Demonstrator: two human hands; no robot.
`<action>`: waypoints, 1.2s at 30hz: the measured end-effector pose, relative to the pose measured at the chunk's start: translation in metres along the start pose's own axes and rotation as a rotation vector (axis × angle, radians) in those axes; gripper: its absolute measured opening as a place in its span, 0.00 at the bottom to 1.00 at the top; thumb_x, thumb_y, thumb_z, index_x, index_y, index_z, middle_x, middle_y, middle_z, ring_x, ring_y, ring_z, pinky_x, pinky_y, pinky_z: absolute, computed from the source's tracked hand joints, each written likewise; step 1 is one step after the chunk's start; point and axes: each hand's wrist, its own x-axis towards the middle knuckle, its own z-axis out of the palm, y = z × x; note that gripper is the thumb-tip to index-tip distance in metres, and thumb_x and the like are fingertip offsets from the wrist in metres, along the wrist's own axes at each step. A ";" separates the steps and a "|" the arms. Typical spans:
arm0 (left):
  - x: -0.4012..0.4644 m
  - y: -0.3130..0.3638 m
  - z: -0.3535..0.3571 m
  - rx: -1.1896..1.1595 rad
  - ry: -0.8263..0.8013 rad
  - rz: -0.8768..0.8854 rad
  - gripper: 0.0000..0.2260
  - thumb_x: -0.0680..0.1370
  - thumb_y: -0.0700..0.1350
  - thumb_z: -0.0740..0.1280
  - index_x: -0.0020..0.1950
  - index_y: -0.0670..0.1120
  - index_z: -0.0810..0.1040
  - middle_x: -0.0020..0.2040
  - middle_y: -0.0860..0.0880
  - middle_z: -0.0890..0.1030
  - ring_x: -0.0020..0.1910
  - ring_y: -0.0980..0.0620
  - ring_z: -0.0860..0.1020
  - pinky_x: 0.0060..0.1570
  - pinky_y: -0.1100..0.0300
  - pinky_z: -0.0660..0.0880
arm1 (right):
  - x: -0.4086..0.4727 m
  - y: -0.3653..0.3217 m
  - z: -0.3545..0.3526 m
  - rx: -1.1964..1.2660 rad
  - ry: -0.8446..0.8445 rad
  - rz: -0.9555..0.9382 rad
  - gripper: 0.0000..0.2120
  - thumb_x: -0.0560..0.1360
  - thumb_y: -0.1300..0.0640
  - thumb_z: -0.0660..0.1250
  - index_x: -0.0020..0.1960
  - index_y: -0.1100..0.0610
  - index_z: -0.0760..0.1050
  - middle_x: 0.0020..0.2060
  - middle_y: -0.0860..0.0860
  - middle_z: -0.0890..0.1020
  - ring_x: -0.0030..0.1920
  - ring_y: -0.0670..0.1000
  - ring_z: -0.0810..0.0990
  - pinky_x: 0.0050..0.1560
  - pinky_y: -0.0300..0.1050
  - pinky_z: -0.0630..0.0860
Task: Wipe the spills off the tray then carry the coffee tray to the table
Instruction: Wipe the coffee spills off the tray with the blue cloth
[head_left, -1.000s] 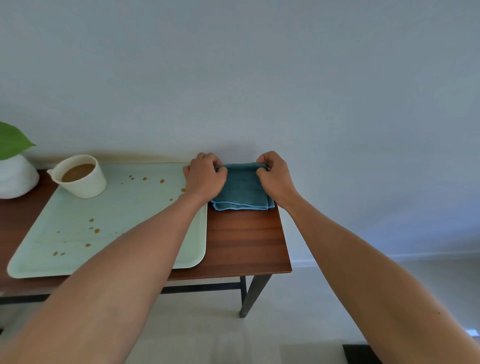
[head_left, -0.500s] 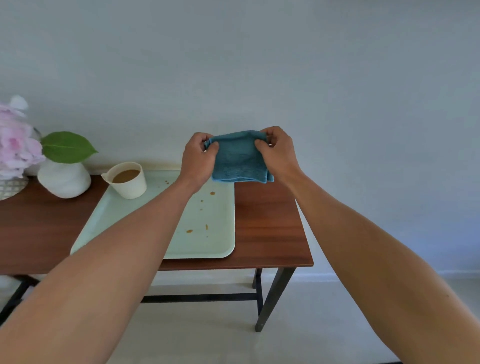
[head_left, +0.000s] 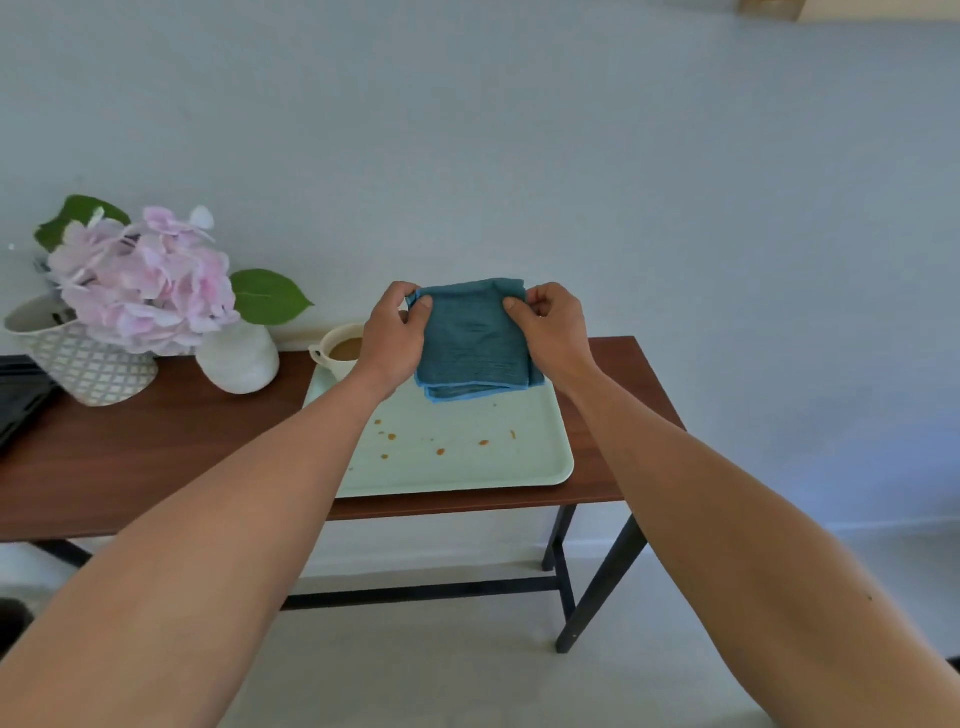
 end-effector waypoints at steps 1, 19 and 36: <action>-0.003 -0.005 -0.003 0.003 -0.008 -0.007 0.08 0.84 0.53 0.61 0.60 0.52 0.74 0.54 0.49 0.79 0.52 0.46 0.78 0.49 0.43 0.79 | -0.005 0.000 0.004 -0.004 0.007 0.004 0.11 0.76 0.50 0.73 0.50 0.57 0.76 0.46 0.51 0.83 0.44 0.48 0.80 0.42 0.41 0.76; 0.008 -0.065 0.042 0.128 -0.063 -0.130 0.09 0.85 0.50 0.60 0.63 0.50 0.76 0.51 0.47 0.81 0.47 0.49 0.78 0.41 0.60 0.71 | -0.004 0.062 0.018 -0.312 -0.038 0.051 0.07 0.81 0.54 0.66 0.58 0.54 0.74 0.47 0.48 0.80 0.44 0.48 0.80 0.42 0.46 0.78; -0.047 -0.123 -0.089 0.969 -0.005 0.228 0.12 0.81 0.49 0.61 0.47 0.44 0.80 0.46 0.47 0.81 0.45 0.43 0.76 0.41 0.51 0.72 | -0.037 0.070 0.100 -0.994 -0.322 0.026 0.39 0.83 0.35 0.47 0.82 0.63 0.52 0.81 0.62 0.54 0.81 0.62 0.49 0.79 0.60 0.46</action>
